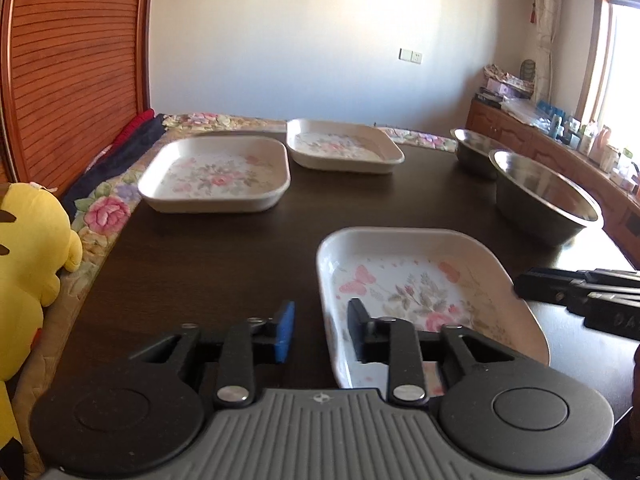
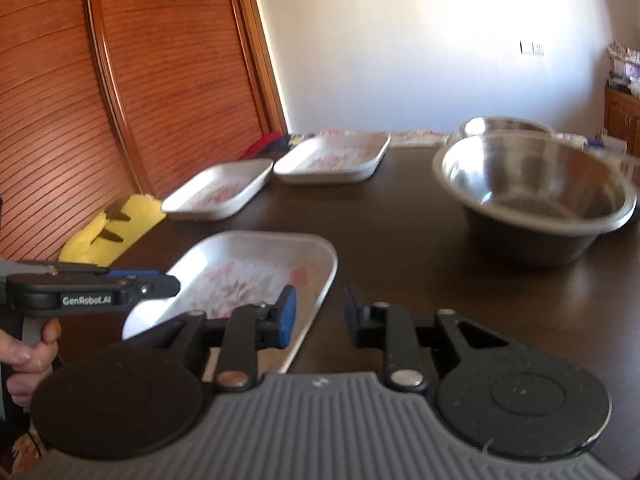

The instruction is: Organize plates and bowls

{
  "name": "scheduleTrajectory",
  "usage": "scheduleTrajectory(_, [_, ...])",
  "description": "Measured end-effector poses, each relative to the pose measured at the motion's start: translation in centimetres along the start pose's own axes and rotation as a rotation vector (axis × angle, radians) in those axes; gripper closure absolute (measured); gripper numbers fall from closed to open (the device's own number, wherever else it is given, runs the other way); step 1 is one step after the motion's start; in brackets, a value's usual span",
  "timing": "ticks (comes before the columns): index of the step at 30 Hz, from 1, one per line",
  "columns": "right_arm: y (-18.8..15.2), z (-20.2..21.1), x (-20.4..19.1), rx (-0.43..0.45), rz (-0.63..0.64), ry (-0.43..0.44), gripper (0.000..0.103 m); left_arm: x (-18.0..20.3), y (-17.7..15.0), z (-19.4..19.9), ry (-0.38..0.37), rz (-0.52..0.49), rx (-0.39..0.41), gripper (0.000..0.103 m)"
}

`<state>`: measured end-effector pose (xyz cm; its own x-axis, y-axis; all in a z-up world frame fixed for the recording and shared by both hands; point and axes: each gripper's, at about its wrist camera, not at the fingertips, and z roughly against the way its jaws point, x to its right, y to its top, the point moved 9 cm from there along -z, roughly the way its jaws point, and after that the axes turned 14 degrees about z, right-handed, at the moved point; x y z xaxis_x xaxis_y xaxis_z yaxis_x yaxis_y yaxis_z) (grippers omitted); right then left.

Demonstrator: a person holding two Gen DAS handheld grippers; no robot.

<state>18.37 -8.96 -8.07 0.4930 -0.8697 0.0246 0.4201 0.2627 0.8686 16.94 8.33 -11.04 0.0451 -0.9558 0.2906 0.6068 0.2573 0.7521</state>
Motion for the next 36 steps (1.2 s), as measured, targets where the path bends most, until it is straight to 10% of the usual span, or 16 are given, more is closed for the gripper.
scheduleTrajectory(18, [8.7,-5.4,-2.3,0.01,0.151,0.086,0.047,-5.6,8.7,-1.1,0.063,-0.025,0.099,0.042])
scheduleTrajectory(36, [10.8,-14.5,-5.8,-0.137,0.147,0.194,0.047,-11.0,13.1,-7.0,0.079,-0.004,0.061,0.042])
